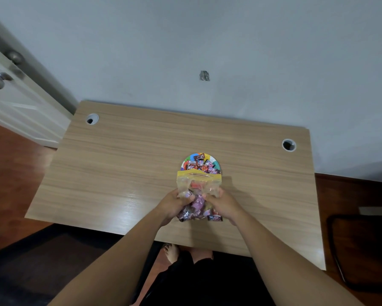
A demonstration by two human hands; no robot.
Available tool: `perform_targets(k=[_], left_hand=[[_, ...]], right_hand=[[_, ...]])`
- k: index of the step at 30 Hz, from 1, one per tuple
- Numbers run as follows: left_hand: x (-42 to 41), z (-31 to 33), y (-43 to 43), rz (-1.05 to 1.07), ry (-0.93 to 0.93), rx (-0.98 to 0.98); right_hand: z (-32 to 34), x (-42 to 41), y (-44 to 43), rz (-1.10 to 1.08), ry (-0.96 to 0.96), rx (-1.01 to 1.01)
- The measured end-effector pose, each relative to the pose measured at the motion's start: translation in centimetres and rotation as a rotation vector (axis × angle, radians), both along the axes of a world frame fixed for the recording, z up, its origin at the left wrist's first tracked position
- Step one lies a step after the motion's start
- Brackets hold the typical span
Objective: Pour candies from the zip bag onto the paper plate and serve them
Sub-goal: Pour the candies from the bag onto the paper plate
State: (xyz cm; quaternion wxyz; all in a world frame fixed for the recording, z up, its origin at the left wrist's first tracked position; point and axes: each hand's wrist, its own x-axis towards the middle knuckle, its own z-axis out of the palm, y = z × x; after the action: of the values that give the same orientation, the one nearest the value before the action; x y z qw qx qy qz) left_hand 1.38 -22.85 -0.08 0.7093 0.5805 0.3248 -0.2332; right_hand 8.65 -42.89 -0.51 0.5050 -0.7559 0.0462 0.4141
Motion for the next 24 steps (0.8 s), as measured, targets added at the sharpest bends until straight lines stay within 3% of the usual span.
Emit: perform_targets(k=[6, 16, 24], left_hand=[[0.1, -0.5, 0.3, -0.040, 0.056, 0.118], [0.3, -0.3, 0.0, -0.031, 0.125, 0.102], [-0.2, 0.6, 0.1, -0.042, 0.093, 0.026]], right_hand=[[-0.1, 0.1, -0.2, 0.015, 0.022, 0.064], [-0.3, 0.2, -0.2, 0.058, -0.025, -0.012], [-0.5, -0.2, -0.3, 0.028, 0.051, 0.020]])
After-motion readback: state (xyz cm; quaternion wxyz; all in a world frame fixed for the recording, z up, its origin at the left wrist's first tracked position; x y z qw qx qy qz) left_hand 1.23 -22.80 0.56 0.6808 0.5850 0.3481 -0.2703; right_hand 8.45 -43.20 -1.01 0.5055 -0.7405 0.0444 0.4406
